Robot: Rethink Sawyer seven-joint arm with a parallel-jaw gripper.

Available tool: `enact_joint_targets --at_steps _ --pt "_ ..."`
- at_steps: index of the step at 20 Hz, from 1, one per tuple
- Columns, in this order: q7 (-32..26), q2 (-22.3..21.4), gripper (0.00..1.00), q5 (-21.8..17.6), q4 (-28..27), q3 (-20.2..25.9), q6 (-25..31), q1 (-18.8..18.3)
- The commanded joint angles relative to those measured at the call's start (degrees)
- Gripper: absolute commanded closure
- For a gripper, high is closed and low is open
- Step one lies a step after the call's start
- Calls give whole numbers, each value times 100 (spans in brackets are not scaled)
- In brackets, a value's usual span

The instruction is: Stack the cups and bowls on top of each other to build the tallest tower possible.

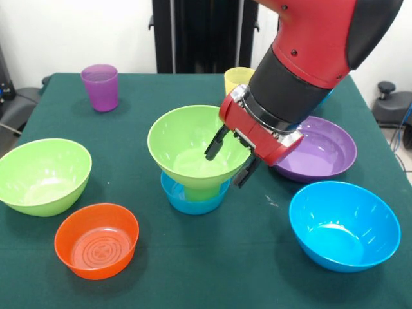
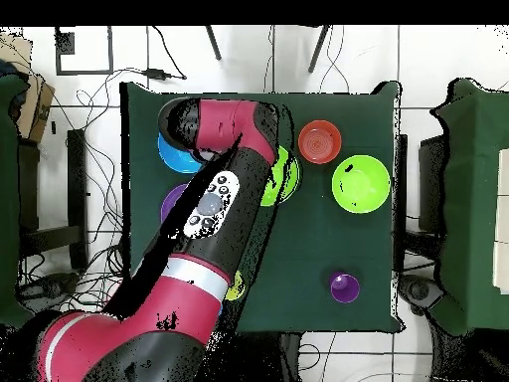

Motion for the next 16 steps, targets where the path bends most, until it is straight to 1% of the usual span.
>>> enact_joint_targets --at_steps 1,7,13,16 --pt "176 -120 0 17 204 919 -302 -116" --pt "208 -188 0 -6 230 946 -314 -90" --pt "276 -253 0 -19 139 891 -80 -2" --pt "135 -442 0 49 254 1034 8 -16"
